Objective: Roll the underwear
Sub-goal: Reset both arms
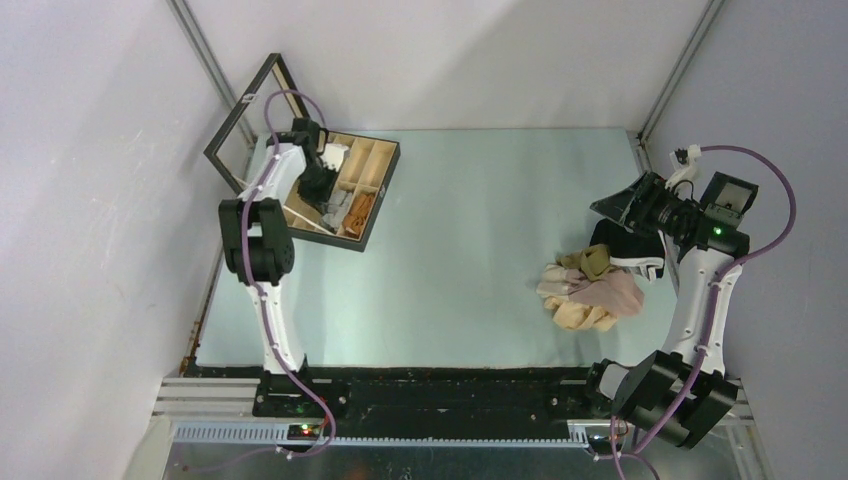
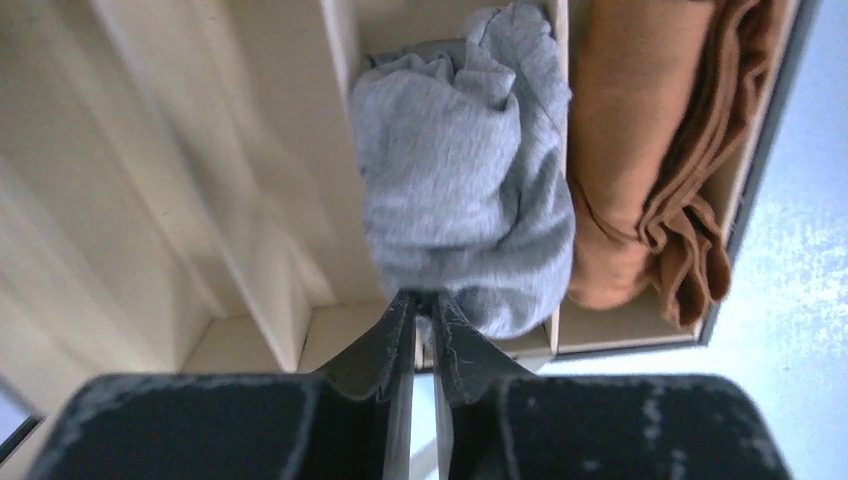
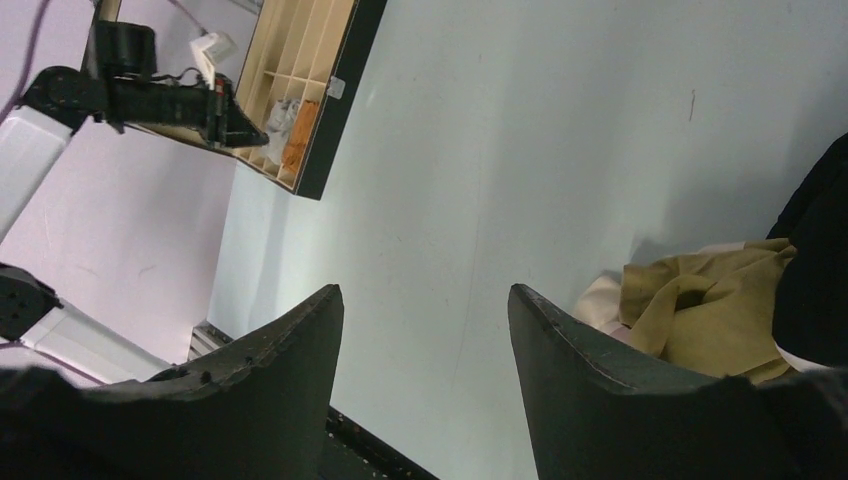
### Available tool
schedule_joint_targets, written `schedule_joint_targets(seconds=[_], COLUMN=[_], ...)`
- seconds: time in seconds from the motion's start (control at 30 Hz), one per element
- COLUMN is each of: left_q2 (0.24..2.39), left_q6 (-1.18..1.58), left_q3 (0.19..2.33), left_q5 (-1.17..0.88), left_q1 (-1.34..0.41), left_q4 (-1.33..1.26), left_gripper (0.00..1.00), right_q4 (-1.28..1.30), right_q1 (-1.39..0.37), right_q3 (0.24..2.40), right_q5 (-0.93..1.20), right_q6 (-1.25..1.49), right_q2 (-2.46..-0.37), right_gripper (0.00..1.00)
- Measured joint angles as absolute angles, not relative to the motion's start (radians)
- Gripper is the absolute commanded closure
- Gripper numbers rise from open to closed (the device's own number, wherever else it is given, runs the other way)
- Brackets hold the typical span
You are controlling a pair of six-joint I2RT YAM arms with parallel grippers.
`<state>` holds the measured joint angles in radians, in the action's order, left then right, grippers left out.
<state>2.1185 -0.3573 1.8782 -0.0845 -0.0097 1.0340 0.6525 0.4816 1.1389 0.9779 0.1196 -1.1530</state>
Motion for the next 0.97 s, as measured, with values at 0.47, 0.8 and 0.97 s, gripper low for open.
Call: schedule_joint_targets(seconds=[0.47, 0.8, 0.97], left_q2=[2.202, 1.916, 1.61], left_q6=[-0.376, -0.374, -0.269], left_q3=[1.927, 1.988, 1.773], left_q5=[-0.101, -0.074, -0.105], left_q1=[-0.011, -0.009, -0.008], left_q4=[1.105, 1.074, 0.781], left_gripper=[0.54, 0.01, 0.01], right_q4=[0.658, 0.746, 0.749], right_q1=[0.477, 0.045, -0.128], right_q3=[1.14, 1.424, 1.61], right_q5=[0.955, 0.454, 0.194], right_q6=[0.11, 0.003, 0.033], right_q2=[-1.153, -1.198, -1.291], right_gripper=[0.07, 0.01, 0.01])
